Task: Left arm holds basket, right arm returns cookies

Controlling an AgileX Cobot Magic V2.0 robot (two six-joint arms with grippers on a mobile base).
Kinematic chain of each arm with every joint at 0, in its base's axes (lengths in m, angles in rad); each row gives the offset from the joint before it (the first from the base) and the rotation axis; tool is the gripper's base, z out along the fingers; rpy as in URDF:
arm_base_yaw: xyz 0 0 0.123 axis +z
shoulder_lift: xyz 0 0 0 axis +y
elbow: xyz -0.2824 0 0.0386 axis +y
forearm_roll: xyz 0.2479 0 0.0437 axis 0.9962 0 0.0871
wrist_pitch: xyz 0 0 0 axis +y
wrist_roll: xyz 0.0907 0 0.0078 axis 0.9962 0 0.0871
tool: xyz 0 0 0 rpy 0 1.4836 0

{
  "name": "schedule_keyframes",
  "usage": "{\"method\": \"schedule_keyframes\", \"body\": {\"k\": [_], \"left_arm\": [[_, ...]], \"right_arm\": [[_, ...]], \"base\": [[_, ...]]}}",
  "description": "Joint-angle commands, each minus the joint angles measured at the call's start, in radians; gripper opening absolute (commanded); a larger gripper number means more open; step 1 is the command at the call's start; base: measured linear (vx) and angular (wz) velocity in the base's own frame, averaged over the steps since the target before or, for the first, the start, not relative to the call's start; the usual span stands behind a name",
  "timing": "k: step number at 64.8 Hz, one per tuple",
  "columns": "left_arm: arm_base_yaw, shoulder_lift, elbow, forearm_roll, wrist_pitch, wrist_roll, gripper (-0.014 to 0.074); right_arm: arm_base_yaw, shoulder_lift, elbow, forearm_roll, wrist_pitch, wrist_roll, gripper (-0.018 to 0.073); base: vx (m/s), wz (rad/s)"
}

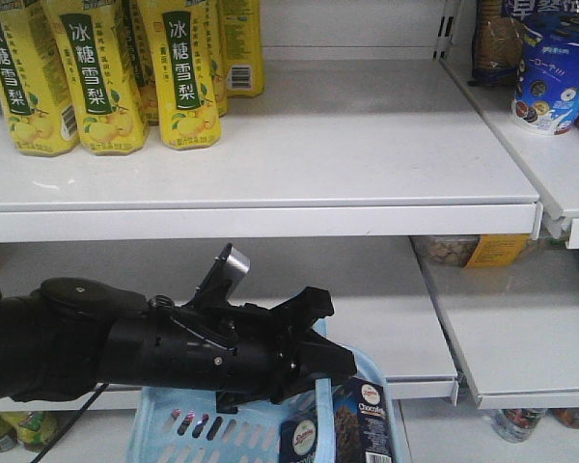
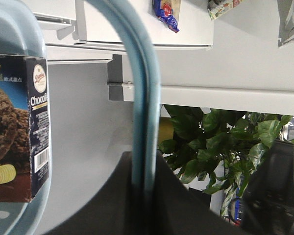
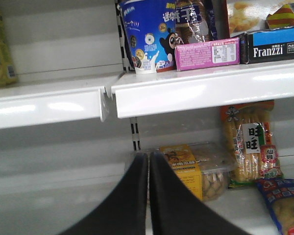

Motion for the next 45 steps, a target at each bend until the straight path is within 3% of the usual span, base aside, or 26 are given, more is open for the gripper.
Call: {"method": "schedule_keyframes", "body": {"k": [1,11,26,38,45], "left_arm": [[-0.002,-0.043,-0.029,-0.055,0.048,-0.002,-0.0006],[-0.002,-0.043,-0.029,-0.055,0.048,-0.002,-0.0006],[-0.002,-0.043,-0.029,-0.055,0.048,-0.002,-0.0006],[-0.002,-0.043,-0.029,-0.055,0.048,-0.002,-0.0006],[-0.002,-0.043,-0.029,-0.055,0.048,-0.002,-0.0006]], "right_arm": [[0.0,0.07,-0.113,0.027,-0.012,0.005,-0.0008],[0.0,0.244,-0.264,0.054,0.155,0.016,-0.0008],[0.0,0.482,-0.403,0.203,0.332,0.032,-0.0008],[0.0,0.563,-0.409,0.299,0.343,0.032,-0.0008],[0.0,0.59,-0.409,0.305,0.342,0.032,-0.0008]], "base": [[0.0,0.0],[0.0,0.0],[0.0,0.0],[0.0,0.0],[0.0,0.0]]}}
